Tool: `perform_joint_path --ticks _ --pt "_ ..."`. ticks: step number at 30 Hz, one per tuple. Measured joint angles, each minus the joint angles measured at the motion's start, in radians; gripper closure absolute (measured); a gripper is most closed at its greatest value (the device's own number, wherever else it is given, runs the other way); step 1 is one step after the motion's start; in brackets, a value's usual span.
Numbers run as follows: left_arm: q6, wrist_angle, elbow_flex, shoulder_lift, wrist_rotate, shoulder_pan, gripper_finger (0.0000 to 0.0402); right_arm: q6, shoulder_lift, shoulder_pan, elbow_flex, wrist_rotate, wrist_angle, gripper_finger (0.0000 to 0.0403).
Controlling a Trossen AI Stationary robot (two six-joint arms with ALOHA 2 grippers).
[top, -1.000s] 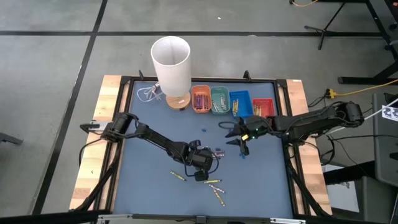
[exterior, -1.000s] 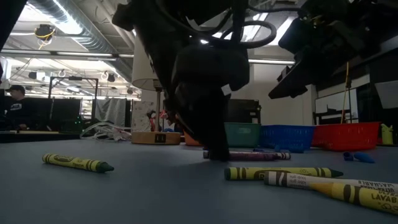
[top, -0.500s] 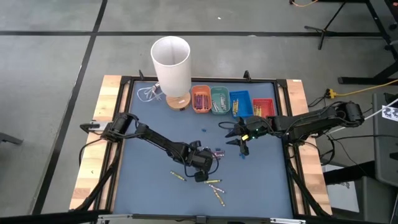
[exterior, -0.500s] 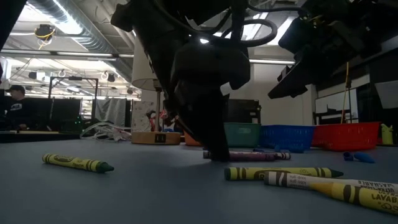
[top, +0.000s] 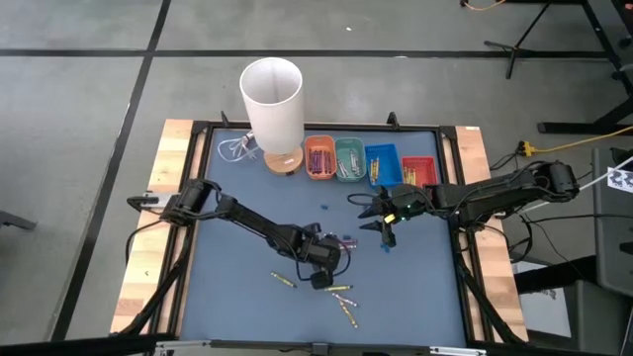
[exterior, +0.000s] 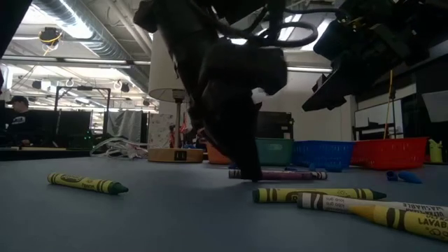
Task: Sort crayons
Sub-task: Put the purple crayon into the light orange bin
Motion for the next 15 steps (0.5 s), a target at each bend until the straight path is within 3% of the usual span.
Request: perform_joint_path --ticks 8,15 --pt "-0.207 0.003 0.041 0.002 -0.006 0.026 0.0394 -0.003 0.0 0.0 0.0 0.004 0.0 0.0252" --pt "-0.331 0.008 0.07 0.001 -0.018 0.028 0.0393 -0.004 0.0 0.0 0.0 0.119 -0.002 0.0252"
